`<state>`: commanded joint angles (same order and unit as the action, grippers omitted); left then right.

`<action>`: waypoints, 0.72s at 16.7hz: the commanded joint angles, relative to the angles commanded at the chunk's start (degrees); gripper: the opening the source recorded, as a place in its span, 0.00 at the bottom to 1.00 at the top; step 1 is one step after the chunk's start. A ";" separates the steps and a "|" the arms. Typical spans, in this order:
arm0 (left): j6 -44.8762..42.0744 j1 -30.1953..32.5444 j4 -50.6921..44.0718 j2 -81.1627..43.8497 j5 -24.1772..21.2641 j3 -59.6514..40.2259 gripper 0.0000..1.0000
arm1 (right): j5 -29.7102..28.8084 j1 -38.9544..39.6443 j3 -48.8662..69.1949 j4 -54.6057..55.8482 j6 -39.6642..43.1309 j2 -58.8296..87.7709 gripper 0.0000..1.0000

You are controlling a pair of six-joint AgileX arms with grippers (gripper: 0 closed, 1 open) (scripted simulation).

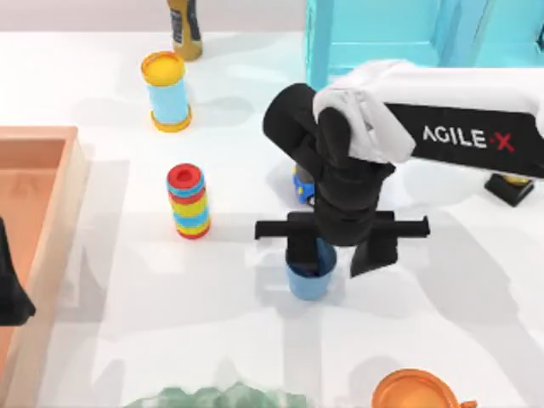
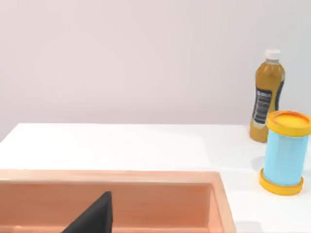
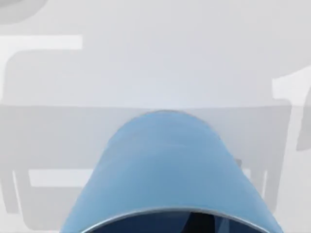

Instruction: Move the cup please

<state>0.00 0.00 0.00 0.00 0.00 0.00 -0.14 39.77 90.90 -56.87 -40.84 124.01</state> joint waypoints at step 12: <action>0.00 0.00 0.00 0.00 0.00 0.00 1.00 | 0.00 -0.12 0.04 -0.02 -0.05 -0.10 0.00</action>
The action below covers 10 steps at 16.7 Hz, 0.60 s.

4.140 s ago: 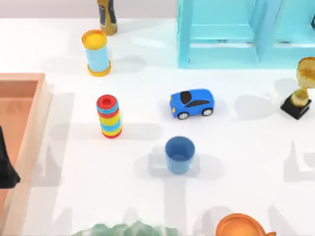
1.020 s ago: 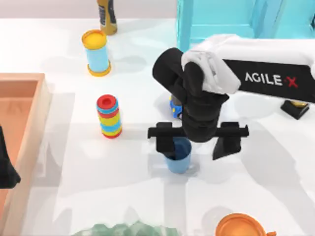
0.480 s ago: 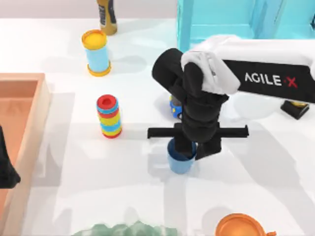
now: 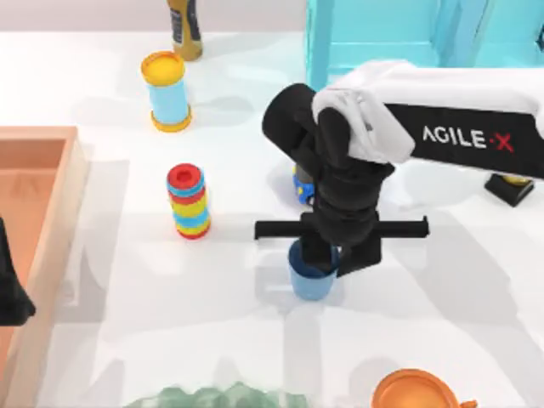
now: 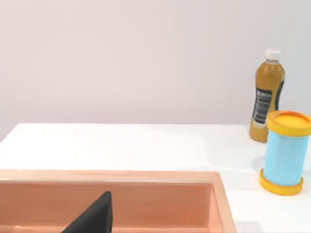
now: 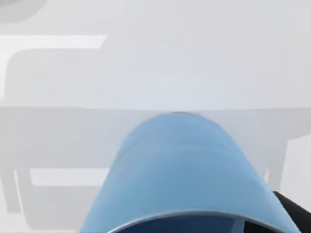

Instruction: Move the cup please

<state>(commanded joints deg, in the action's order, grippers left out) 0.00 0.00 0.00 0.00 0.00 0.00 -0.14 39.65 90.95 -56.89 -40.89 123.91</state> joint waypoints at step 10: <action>0.00 0.00 0.00 0.00 0.00 0.00 1.00 | 4.77 -21.01 -13.29 0.97 24.63 -17.35 0.00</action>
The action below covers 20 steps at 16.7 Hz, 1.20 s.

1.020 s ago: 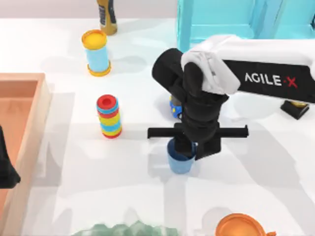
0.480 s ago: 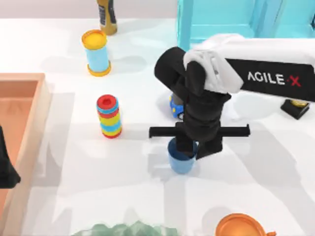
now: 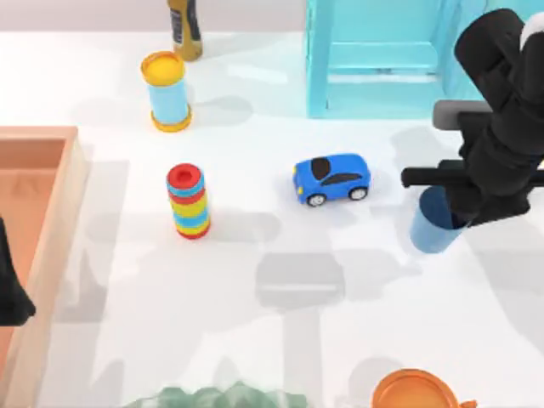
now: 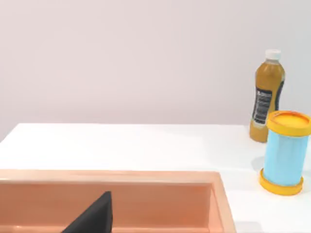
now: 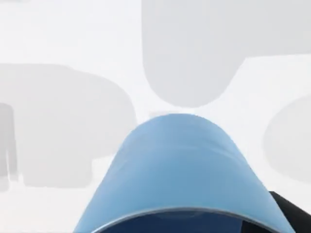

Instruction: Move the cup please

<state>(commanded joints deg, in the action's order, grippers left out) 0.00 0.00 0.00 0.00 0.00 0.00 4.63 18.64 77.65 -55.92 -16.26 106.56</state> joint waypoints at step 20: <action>0.00 0.00 0.00 0.00 0.00 0.00 1.00 | -3.97 -25.76 -10.91 1.71 22.47 -4.80 0.00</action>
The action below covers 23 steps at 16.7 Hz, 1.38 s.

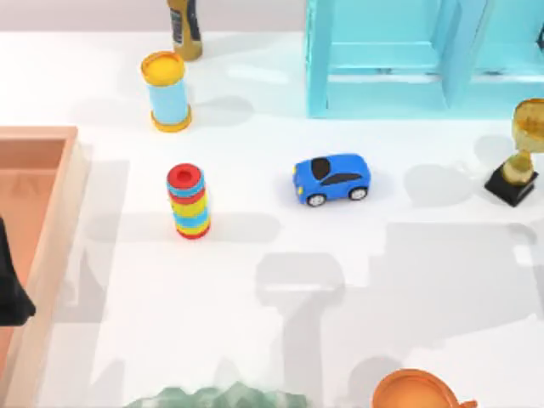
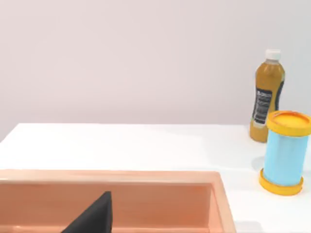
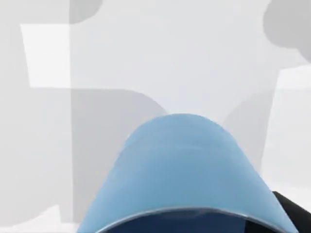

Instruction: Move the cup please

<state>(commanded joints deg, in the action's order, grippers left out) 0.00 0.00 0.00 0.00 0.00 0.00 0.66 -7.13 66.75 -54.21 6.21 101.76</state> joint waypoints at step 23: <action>0.00 0.00 0.00 0.00 0.00 0.00 1.00 | 0.00 0.69 -3.91 5.06 -0.56 1.90 1.00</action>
<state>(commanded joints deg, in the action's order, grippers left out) 0.00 0.00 0.00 0.00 0.00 0.00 0.66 -6.44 62.84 -49.15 5.65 103.66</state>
